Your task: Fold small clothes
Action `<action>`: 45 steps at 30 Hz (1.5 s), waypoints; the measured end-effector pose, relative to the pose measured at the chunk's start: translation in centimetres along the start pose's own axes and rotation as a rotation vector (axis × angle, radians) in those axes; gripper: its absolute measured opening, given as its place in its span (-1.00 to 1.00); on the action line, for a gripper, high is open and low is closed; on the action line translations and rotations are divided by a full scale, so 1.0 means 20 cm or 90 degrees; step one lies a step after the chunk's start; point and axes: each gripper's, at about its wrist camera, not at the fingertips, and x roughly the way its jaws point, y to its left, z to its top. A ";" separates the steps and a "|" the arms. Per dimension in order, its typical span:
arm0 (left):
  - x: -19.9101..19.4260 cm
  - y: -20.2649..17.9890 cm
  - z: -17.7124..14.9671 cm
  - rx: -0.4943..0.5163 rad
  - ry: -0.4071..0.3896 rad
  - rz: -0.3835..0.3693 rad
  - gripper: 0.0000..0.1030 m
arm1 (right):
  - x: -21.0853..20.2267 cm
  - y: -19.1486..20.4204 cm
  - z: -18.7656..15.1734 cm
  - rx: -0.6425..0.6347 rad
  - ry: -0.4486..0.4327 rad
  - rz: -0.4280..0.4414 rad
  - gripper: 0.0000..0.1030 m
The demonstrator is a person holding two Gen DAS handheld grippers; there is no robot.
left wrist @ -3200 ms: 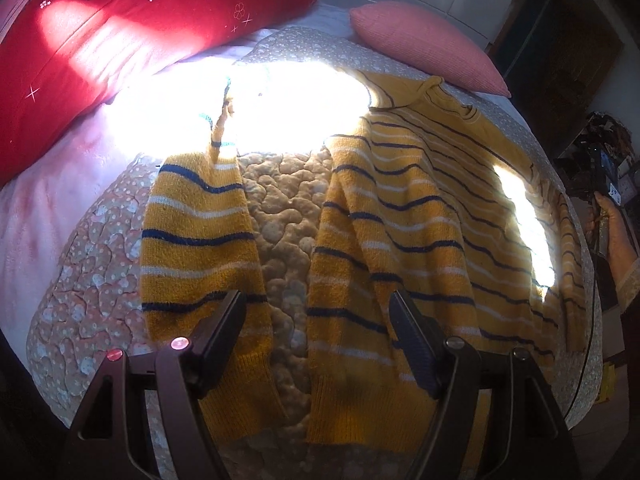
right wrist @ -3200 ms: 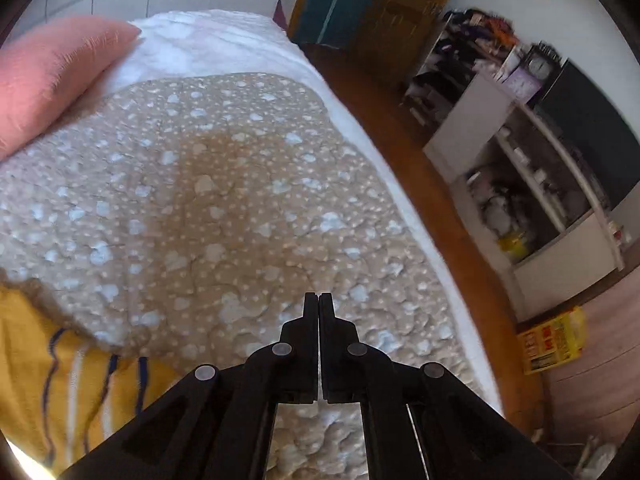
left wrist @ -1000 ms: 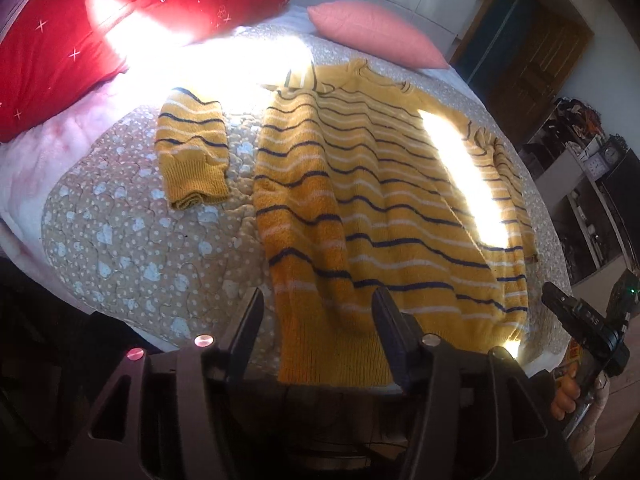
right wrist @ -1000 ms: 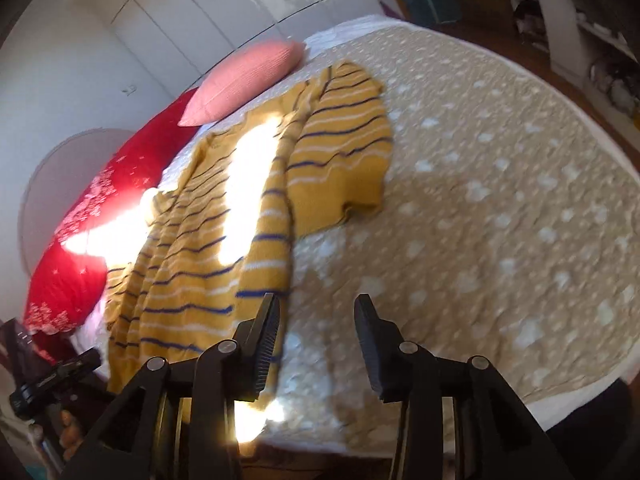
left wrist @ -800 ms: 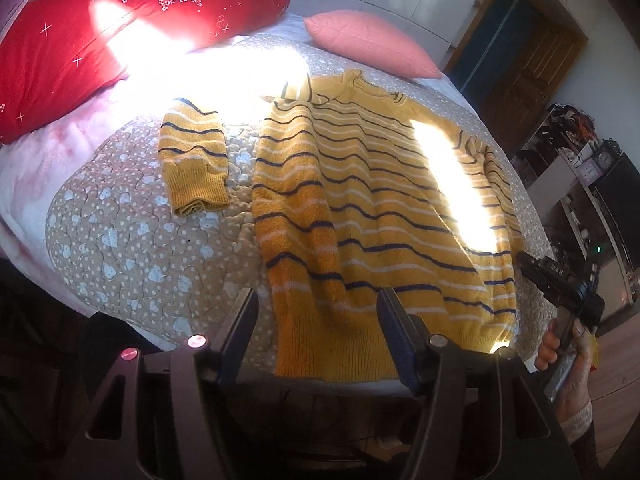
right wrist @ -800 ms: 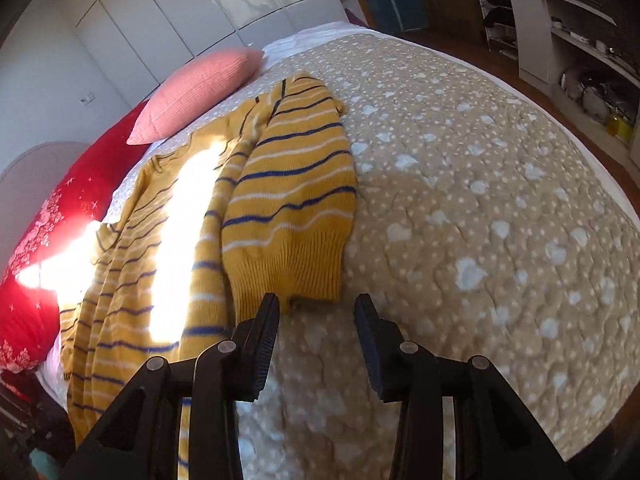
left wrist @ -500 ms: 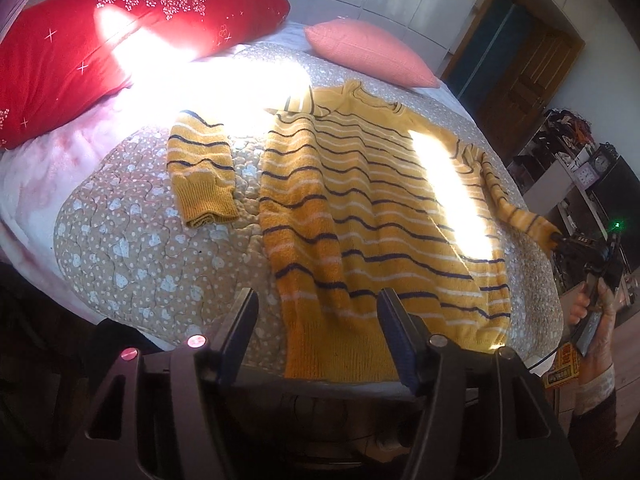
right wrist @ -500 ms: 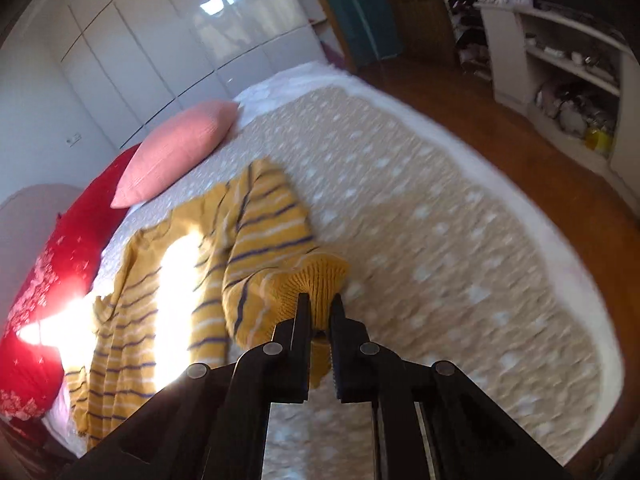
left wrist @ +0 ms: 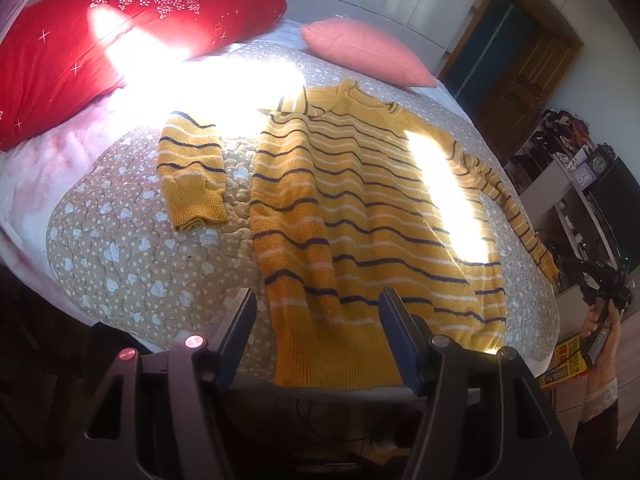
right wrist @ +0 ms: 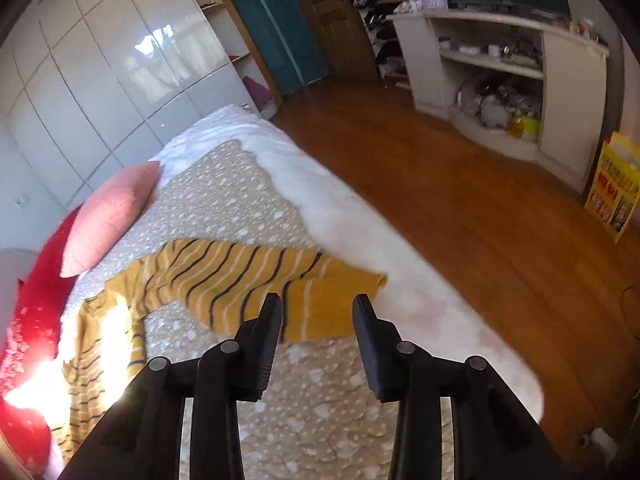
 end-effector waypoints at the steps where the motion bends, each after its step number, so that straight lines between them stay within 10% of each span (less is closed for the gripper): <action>1: 0.01 -0.01 0.00 0.002 0.002 -0.002 0.22 | 0.04 -0.02 -0.04 0.025 0.022 0.031 -0.20; 13: 0.11 -0.08 0.02 0.026 0.035 0.007 0.26 | 0.39 -0.09 -0.11 0.173 -0.019 0.025 -0.18; 15: 0.13 -0.08 0.02 0.023 0.043 0.004 0.26 | 0.39 -0.10 -0.05 0.176 -0.018 0.014 -0.69; 22: 0.11 0.02 0.10 -0.001 0.023 -0.026 0.26 | 0.07 0.18 0.39 0.006 -0.127 -0.132 -0.90; 29: 0.06 0.22 0.17 -0.061 -0.011 -0.057 0.30 | -0.05 0.84 0.64 -0.162 -0.173 -0.159 -0.90; 39: -0.07 0.55 0.14 -0.130 -0.047 -0.051 0.32 | 0.53 2.02 -0.08 -0.424 0.024 0.047 -0.89; 45: -0.12 0.72 0.11 -0.179 -0.058 -0.044 0.39 | 0.97 2.35 -0.55 -0.477 0.168 0.095 -0.90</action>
